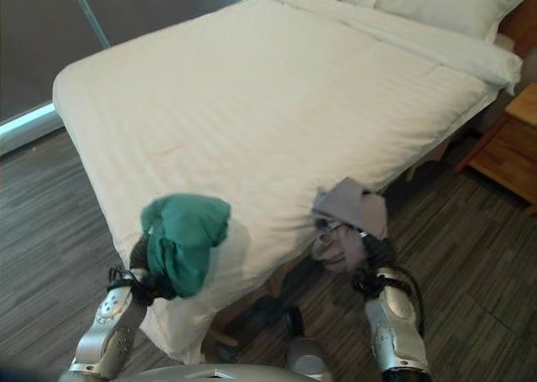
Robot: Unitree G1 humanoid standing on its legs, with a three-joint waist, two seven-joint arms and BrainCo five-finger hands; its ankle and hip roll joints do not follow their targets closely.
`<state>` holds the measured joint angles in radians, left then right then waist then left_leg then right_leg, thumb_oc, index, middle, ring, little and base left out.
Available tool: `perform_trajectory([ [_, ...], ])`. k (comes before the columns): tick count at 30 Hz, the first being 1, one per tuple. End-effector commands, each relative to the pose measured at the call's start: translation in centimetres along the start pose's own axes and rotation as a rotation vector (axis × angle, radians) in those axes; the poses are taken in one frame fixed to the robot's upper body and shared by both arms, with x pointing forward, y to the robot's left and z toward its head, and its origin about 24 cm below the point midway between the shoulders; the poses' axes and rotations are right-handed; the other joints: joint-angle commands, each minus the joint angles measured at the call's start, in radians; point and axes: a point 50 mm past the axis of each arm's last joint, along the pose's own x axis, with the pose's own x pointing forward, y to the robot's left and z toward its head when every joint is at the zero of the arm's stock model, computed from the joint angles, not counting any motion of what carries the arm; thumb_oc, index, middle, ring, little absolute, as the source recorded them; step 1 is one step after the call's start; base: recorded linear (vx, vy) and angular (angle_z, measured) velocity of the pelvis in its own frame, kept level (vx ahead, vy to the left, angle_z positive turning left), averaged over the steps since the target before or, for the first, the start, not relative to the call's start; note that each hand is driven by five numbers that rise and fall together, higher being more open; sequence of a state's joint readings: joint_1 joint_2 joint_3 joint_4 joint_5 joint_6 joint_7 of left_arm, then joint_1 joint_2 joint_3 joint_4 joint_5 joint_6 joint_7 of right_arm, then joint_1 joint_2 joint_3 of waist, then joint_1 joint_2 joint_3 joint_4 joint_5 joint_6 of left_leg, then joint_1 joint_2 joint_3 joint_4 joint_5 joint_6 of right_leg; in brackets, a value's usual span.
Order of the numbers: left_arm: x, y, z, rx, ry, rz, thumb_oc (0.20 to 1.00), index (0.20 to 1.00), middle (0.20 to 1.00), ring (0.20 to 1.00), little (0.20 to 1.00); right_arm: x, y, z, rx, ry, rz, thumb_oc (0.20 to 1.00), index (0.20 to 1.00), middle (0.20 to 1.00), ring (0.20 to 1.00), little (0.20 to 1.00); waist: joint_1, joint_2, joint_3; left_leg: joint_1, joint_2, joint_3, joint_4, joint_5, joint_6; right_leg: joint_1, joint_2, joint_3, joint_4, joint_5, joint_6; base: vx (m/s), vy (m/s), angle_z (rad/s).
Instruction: Pick up bed clothes into laundry basket.
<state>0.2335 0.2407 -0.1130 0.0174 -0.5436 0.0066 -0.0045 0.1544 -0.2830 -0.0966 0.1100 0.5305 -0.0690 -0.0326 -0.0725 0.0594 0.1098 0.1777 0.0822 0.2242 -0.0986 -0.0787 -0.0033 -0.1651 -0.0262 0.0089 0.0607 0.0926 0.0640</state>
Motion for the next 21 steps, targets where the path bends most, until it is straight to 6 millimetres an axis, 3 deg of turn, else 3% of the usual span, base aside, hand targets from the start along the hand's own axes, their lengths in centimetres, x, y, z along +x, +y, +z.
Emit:
perform_trajectory([
  [1, 0.9, 1.3, 3.5, 0.061, -0.144, -0.001, 0.200, 0.200, 0.200, 0.200, 0.200, 0.8, 0.7, 3.7, 0.043, -0.187, 0.057, 0.200, 0.200, 0.200, 0.200, 0.200, 0.009, -0.049, -0.013, -0.052, -0.036, -0.052, 0.011, 0.098, -0.035, 0.205, -0.077, 0.004, -0.091, -0.058, 0.077, 0.00, 0.000, -0.11],
  [8, 0.0, 2.8, 3.3, 0.084, -0.145, 0.079, 0.200, 0.200, 0.200, 0.200, 0.200, 0.3, 1.0, 2.9, 0.019, -0.140, 0.094, 0.200, 0.200, 0.200, 0.200, 0.200, 0.019, -0.058, -0.028, -0.039, -0.022, -0.061, 0.011, 0.105, -0.041, 0.230, -0.064, -0.012, -0.098, -0.067, 0.064, 0.00, -0.049, -0.01],
  [9, 0.5, 5.1, 5.5, 0.104, -0.303, 0.260, 0.200, 0.200, 0.200, 0.200, 0.200, 0.9, 0.2, 3.5, -0.002, -0.152, 0.134, 0.200, 0.200, 0.200, 0.200, 0.200, 0.006, -0.080, -0.021, -0.052, 0.006, -0.121, 0.011, 0.073, -0.057, 0.210, -0.123, 0.022, -0.037, -0.079, 0.096, -0.04, -0.021, 0.14],
  [14, 0.5, 5.6, 6.0, 0.150, -0.314, 0.288, 0.200, 0.200, 0.200, 0.200, 0.200, 0.8, 0.6, 3.6, 0.026, -0.165, 0.145, 0.200, 0.200, 0.200, 0.200, 0.200, 0.000, -0.088, -0.016, -0.035, 0.016, -0.114, 0.011, 0.067, -0.057, 0.207, -0.109, 0.051, -0.025, -0.086, 0.089, 0.00, -0.014, -0.01],
  [17, 0.8, 5.9, 7.7, 0.158, -0.383, 0.310, 0.200, 0.200, 0.200, 0.200, 0.200, 0.9, 1.2, 3.3, 0.020, -0.147, 0.194, 0.200, 0.200, 0.200, 0.200, 0.200, 0.002, -0.111, 0.022, -0.082, 0.041, -0.143, 0.162, 0.049, -0.074, 0.179, -0.090, 0.094, 0.001, -0.088, 0.076, -0.10, -0.054, -0.16],
  [18, 0.9, 6.3, 10.2, 0.176, -0.493, 0.354, 0.200, 0.200, 0.200, 0.200, 0.200, 1.5, 1.9, 4.3, -0.002, -0.183, 0.222, 0.200, 0.200, 0.200, 0.200, 0.200, 0.022, -0.123, 0.052, -0.129, 0.021, -0.314, 0.245, 0.040, -0.097, 0.138, -0.066, 0.182, 0.037, -0.075, 0.080, -0.06, 0.071, -0.50],
  [19, 0.5, 6.9, 11.4, 0.182, -0.550, 0.395, 0.200, 0.200, 0.200, 0.200, 0.200, 1.7, 1.8, 4.7, 0.007, -0.203, 0.216, 0.200, 0.200, 0.200, 0.200, 0.200, 0.026, -0.124, 0.054, -0.126, 0.000, -0.434, 0.271, 0.024, -0.100, 0.116, -0.048, 0.246, 0.050, -0.060, 0.092, -0.06, 0.072, -1.10],
  [20, 0.5, 6.9, 11.5, 0.183, -0.552, 0.396, 0.200, 0.200, 0.200, 0.200, 0.200, 1.8, 1.9, 4.8, 0.008, -0.204, 0.217, 0.200, 0.200, 0.200, 0.200, 0.200, 0.027, -0.126, 0.052, -0.133, -0.002, -0.432, 0.272, 0.029, -0.100, 0.108, -0.049, 0.249, 0.049, -0.055, 0.093, 0.03, 0.111, -1.93],
  [21, 0.0, 7.3, 12.6, 0.183, -0.608, 0.433, 0.200, 0.200, 0.200, 0.200, 0.200, 1.7, 1.3, 5.2, 0.022, -0.224, 0.190, 0.200, 0.200, 0.200, 0.200, 0.200, 0.017, -0.129, 0.049, -0.120, -0.017, -0.510, 0.300, 0.006, -0.101, 0.093, -0.033, 0.318, 0.056, -0.038, 0.108, 0.02, 0.149, -2.08],
])
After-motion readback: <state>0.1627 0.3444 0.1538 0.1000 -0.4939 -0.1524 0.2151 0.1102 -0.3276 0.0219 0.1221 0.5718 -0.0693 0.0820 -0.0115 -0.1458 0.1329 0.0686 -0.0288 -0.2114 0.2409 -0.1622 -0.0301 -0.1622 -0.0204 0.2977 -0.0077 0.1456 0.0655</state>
